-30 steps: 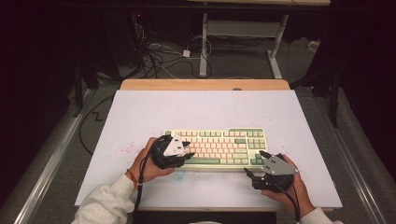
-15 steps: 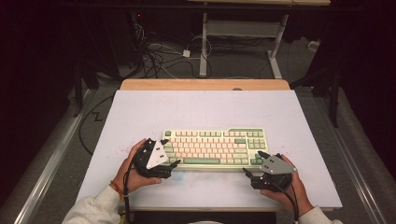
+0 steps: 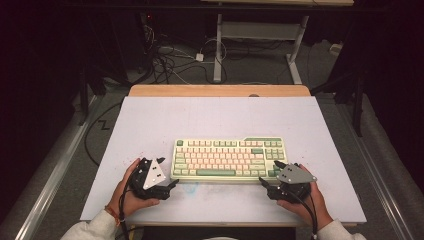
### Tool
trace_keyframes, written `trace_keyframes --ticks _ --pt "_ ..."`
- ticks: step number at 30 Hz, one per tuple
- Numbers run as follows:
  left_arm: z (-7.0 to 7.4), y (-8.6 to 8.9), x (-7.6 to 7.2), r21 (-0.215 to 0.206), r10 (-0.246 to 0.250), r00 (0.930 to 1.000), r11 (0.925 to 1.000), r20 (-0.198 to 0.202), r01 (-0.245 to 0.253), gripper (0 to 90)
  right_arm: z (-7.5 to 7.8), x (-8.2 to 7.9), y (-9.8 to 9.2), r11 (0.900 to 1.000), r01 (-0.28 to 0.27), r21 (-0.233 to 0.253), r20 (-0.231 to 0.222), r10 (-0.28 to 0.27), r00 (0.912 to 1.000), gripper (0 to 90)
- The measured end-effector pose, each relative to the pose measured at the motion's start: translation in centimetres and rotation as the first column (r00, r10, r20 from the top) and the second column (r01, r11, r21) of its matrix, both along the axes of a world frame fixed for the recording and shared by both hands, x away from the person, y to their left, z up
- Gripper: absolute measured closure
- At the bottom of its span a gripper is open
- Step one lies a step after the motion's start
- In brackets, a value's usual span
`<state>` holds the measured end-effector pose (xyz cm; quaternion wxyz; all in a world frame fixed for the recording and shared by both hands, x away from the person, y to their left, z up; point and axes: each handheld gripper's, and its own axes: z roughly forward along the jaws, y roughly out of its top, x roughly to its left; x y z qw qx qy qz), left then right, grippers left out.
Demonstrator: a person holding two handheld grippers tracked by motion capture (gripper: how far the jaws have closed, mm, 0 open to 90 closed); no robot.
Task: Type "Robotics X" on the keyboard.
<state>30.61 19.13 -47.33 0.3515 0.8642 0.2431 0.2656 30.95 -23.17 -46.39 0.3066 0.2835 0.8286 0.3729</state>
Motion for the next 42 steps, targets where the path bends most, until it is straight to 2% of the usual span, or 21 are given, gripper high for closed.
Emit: trace_keyframes --ticks 3,5,7,10,16,19,23,28,36,42 --pt "-0.1 0.3 -0.3 0.013 0.006 1.0000 0.9999 -0.001 -0.005 17.9 0.2 0.1 0.2 1.000 -0.006 0.002 -0.001 0.006 1.0000 33.3" --pt "-0.2 0.6 -0.4 0.014 0.013 0.9999 0.9998 -0.006 -0.012 17.9 0.4 0.2 0.4 1.000 -0.031 0.002 0.004 0.031 0.9995 46.8" --pt "-0.2 0.9 -0.4 0.013 0.018 0.9998 0.9998 -0.009 -0.018 17.9 0.6 0.4 0.6 0.999 -0.047 0.004 0.009 0.047 0.9988 55.5" --pt "-0.2 1.2 -0.4 0.014 0.033 0.9994 0.9993 -0.007 -0.033 17.9 1.0 0.9 0.9 0.997 -0.075 0.018 -0.019 0.075 0.9970 67.7" --pt "-0.1 1.3 -0.3 0.013 0.044 0.9990 0.9990 -0.005 -0.044 18.0 1.2 1.6 1.8 0.994 -0.109 0.003 -0.049 0.109 0.9928 86.5" --pt "-0.1 1.2 -0.4 0.014 0.044 0.9990 0.9989 -0.007 -0.044 18.0 1.3 1.8 2.3 0.991 -0.137 -0.004 -0.060 0.136 0.9888 90.0" --pt "-0.2 1.2 -0.4 0.017 0.043 0.9990 0.9989 -0.011 -0.043 18.1 1.3 2.2 3.2 0.986 -0.169 -0.009 -0.072 0.168 0.9831 90.0" --pt "-0.3 1.1 -0.3 0.024 0.037 0.9991 0.9990 -0.019 -0.037 18.1 1.4 3.0 4.6 0.983 -0.184 -0.024 -0.071 0.182 0.9808 90.0" --pt "-0.4 1.0 -0.2 0.030 0.029 0.9992 0.9991 -0.028 -0.029 18.1 1.5 5.2 6.4 0.983 -0.183 -0.032 -0.092 0.179 0.9795 90.0" --pt "-0.4 0.8 -0.3 0.036 0.018 0.9994 0.9992 -0.029 -0.017 18.4 1.1 6.7 7.7 0.982 -0.180 -0.048 -0.124 0.173 0.9770 90.0"
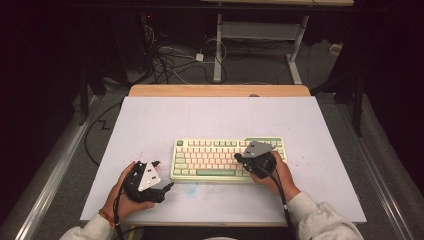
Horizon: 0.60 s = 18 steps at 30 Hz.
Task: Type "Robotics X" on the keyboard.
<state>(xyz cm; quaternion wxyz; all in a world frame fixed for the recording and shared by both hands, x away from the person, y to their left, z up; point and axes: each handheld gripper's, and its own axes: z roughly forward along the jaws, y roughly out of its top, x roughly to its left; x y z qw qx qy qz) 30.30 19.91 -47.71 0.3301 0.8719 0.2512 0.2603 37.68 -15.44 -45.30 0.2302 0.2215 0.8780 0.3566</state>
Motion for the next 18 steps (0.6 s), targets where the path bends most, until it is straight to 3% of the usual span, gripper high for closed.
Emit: trace_keyframes --ticks 18 --pt "-0.2 -0.3 0.2 0.017 -0.019 0.9996 0.9997 -0.020 0.019 18.4 -0.7 1.9 1.5 0.997 0.043 -0.056 -0.028 -0.045 0.9986 90.0"
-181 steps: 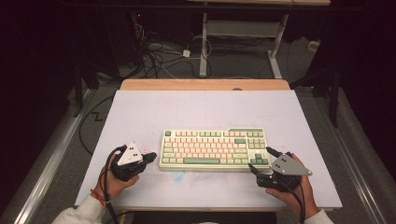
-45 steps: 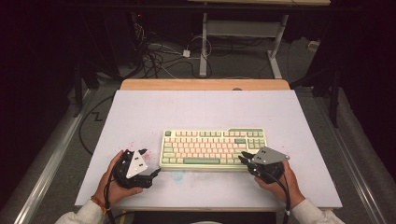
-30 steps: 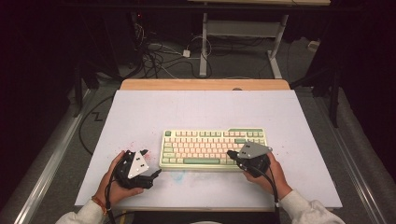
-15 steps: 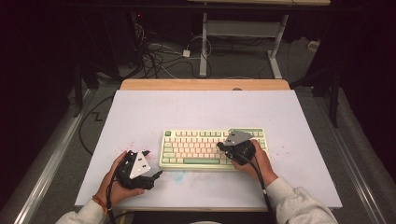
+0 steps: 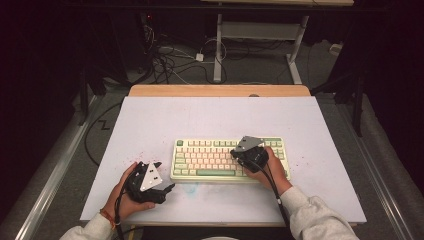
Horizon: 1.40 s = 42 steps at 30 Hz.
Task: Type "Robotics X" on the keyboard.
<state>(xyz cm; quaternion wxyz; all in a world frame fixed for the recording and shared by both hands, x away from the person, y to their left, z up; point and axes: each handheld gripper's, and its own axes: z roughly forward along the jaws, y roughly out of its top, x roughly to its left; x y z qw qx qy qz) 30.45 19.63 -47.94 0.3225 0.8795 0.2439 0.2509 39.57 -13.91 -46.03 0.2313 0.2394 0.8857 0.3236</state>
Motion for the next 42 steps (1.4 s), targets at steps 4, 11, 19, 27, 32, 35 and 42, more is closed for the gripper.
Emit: trace_keyframes --ticks 4,11,19,27,32,35,42 --pt "0.0 0.0 0.0 -0.001 0.001 1.0000 1.0000 0.003 -0.001 18.4 0.1 0.0 -0.1 1.000 -0.005 0.006 -0.002 0.005 1.0000 90.0" --pt "0.0 0.1 0.0 0.000 0.003 1.0000 1.0000 -0.002 -0.003 18.5 0.8 -0.3 -0.6 0.999 0.001 0.052 0.014 -0.001 0.9999 90.0" --pt "-0.1 0.1 -0.1 0.005 0.006 1.0000 1.0000 -0.003 -0.006 18.5 1.6 -0.6 -1.3 0.995 0.005 0.102 0.045 -0.010 0.9989 82.7" --pt "-0.1 0.1 -0.1 0.013 0.005 1.0000 0.9999 -0.006 -0.005 18.5 2.1 -1.2 -2.2 0.989 0.012 0.146 0.091 -0.025 0.9955 62.6" --pt "-0.1 0.1 -0.2 0.011 0.008 1.0000 0.9999 -0.002 -0.008 18.5 2.4 -1.8 -2.8 0.985 0.025 0.171 0.109 -0.044 0.9930 46.7" --pt "0.0 0.1 -0.2 0.010 0.010 0.9999 0.9999 0.000 -0.010 18.5 2.6 -2.2 -3.1 0.984 0.022 0.176 0.132 -0.045 0.9901 38.4" --pt "0.1 0.2 -0.2 -0.020 0.022 0.9997 0.9995 -0.007 -0.022 19.5 2.8 -3.6 -4.0 0.979 0.039 0.200 0.171 -0.074 0.9824 27.0"
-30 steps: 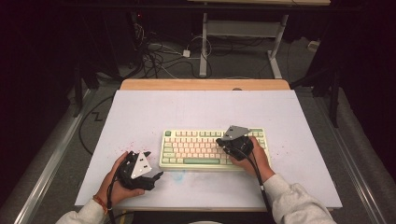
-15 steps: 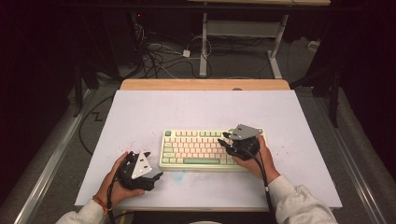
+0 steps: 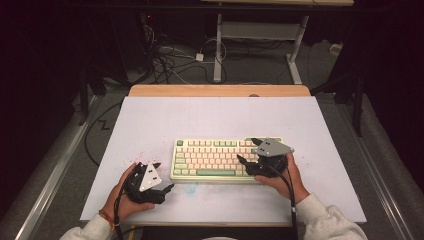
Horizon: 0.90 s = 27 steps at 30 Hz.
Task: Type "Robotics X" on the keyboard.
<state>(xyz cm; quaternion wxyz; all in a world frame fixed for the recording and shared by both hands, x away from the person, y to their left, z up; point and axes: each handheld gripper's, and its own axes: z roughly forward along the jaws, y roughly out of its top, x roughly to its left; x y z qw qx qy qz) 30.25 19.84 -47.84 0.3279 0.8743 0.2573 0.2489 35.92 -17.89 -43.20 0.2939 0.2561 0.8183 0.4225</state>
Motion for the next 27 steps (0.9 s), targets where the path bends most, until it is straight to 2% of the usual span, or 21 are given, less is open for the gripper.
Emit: trace_keyframes --ticks 7,11,19,24,27 --pt "0.0 0.0 0.0 -0.003 0.003 1.0000 1.0000 -0.004 -0.003 21.5 -0.1 -1.2 -1.2 1.000 0.018 -0.009 0.020 -0.018 0.9996 22.7" --pt "0.2 0.0 0.0 -0.003 0.012 0.9999 0.9999 0.008 -0.012 23.3 -0.2 -1.8 -2.1 1.000 0.025 -0.002 0.034 -0.025 0.9991 22.8" --pt "0.4 0.1 0.0 -0.014 0.029 0.9994 0.9995 0.018 -0.029 27.4 -0.6 -3.1 -3.7 0.999 0.045 0.012 0.027 -0.045 0.9986 22.8" --pt "0.6 0.3 0.1 -0.024 0.026 0.9997 0.9994 0.005 -0.026 37.9 -0.9 -3.8 -4.4 0.998 0.055 0.007 0.032 -0.056 0.9980 22.8" --pt "0.9 0.4 0.1 -0.053 0.011 0.9999 0.9985 -0.004 -0.011 46.3 -1.2 -4.2 -4.7 0.999 0.049 0.006 0.022 -0.049 0.9985 22.8"
